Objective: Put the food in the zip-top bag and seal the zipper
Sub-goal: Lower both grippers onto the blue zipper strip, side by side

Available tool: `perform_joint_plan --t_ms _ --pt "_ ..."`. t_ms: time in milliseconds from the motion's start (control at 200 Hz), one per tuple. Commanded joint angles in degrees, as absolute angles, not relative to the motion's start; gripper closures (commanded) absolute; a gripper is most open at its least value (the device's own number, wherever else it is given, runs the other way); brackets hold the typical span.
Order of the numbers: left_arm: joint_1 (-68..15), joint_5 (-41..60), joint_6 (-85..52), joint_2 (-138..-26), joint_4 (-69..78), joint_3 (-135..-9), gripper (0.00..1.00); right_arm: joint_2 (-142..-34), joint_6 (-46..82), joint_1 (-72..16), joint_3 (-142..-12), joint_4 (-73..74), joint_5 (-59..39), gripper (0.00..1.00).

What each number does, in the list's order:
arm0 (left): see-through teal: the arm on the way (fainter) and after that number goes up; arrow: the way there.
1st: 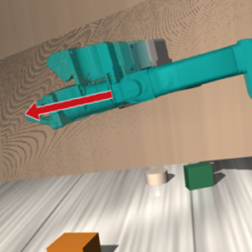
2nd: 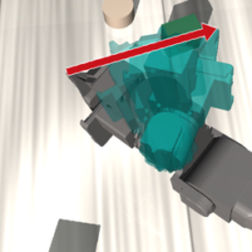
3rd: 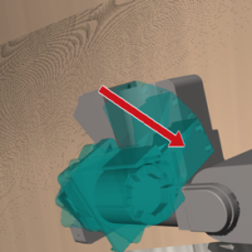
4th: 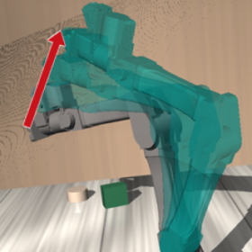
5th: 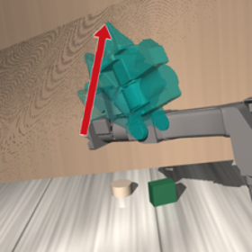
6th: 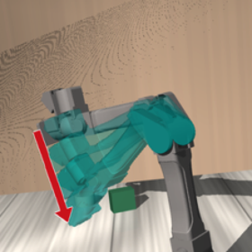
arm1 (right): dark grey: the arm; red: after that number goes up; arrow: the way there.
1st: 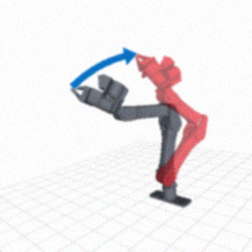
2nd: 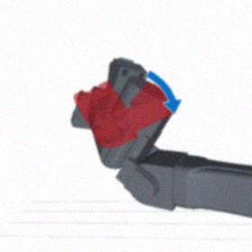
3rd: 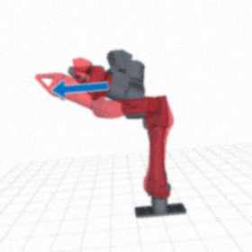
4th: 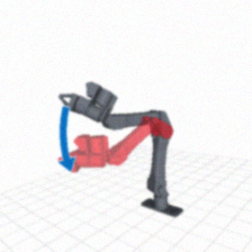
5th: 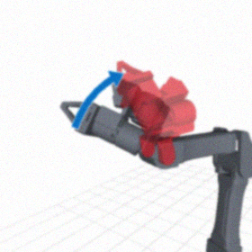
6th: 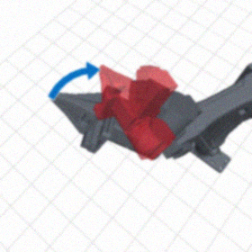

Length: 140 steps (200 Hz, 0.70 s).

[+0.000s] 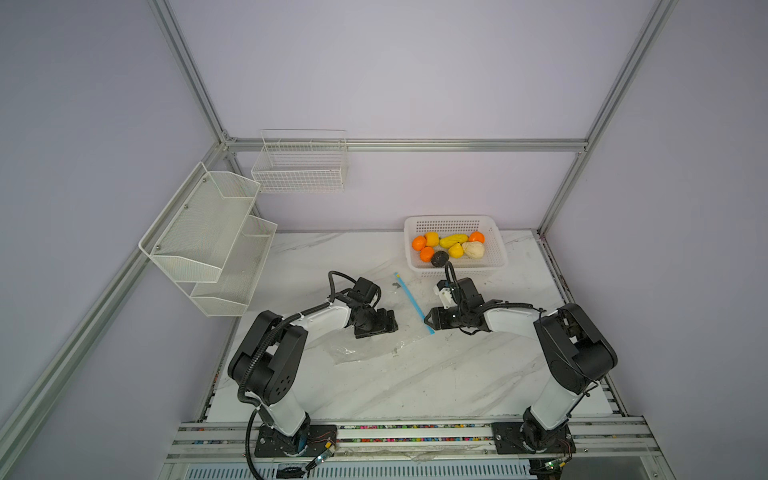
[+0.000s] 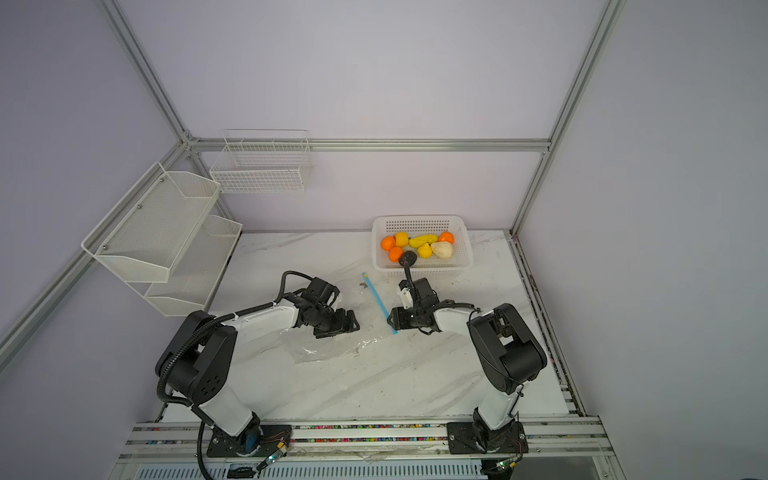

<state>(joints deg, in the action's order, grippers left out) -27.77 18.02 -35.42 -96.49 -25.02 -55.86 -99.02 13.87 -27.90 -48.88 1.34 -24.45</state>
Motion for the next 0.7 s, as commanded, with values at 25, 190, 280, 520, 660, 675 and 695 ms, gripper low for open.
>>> perform_joint_plan --t_ms 25,190,280,520,660,675,695 --pt "-27.46 20.86 -36.27 -95.28 -22.45 -54.69 0.12 -98.77 15.63 -28.06 -47.00 3.31 -28.58 0.52" --pt "-27.48 21.89 -36.91 -94.80 -22.50 -57.30 0.11 -98.14 17.15 -28.43 -45.48 4.86 -31.05 0.60" --pt "-27.64 21.67 -37.10 -95.12 -22.45 -59.26 0.12 -97.57 18.38 -28.64 -44.28 6.38 -32.18 0.62" --pt "-28.73 23.03 -37.04 -98.93 -22.41 -64.93 0.12 -95.64 23.28 -31.56 -40.47 10.40 -34.58 0.63" --pt "-29.13 22.54 -36.80 -99.06 -21.87 -63.32 0.12 -93.34 26.20 -33.72 -38.17 12.02 -34.89 0.65" --pt "-29.17 22.51 -36.75 -99.05 -21.74 -62.89 0.12 -93.07 26.39 -33.82 -37.97 12.11 -35.00 0.65" --pt "-29.14 22.48 -36.74 -98.93 -21.56 -62.36 0.12 -92.63 26.57 -33.84 -37.66 12.13 -35.25 0.65"
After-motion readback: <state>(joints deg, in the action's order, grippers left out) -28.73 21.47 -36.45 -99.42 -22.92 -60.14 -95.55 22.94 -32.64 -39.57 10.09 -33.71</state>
